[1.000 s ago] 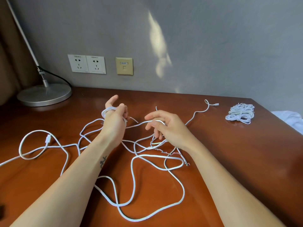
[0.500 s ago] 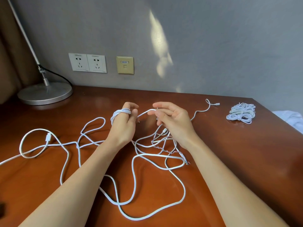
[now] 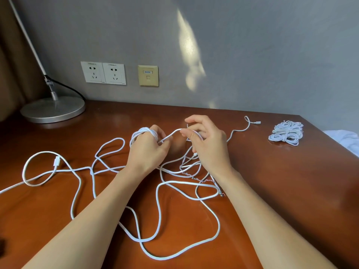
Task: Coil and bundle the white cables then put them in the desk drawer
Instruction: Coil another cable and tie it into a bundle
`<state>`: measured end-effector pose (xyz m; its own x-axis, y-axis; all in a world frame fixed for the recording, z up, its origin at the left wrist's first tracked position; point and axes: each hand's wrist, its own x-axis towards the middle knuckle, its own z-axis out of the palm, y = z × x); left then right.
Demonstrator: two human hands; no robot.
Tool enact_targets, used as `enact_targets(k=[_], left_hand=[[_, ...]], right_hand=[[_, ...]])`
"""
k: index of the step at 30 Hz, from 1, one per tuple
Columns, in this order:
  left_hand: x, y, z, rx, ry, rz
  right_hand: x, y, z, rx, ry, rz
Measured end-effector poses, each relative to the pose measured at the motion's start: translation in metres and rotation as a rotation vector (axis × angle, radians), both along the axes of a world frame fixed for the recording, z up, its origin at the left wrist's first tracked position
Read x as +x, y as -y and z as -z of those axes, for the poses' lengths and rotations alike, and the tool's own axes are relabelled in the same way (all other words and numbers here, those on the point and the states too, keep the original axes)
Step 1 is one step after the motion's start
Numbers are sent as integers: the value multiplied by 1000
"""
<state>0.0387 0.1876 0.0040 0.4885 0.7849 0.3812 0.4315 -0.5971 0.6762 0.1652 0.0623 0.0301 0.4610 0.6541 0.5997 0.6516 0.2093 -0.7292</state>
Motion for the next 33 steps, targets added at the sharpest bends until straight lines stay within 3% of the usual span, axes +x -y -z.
enact_targets(k=[9,15,18,24,30,33], left_hand=[[-8,2,0,-47,57,77],[-11,5,-3,-283,194,370],[-12,9,-7,-327,241,485],[-12,7,-8,-728,422,729],[-13,3,-12,-1007,512,873],[-14,3,-16,-1117,644,925]], right_hand=[[4,-4,2,-27,63,-29],[7,-6,7,-92,71,0],[9,-4,6,-94,-33,18],[13,-6,5,-46,-234,-72],[17,-10,11,-76,-229,-3],[21,-11,13,-115,-245,18]])
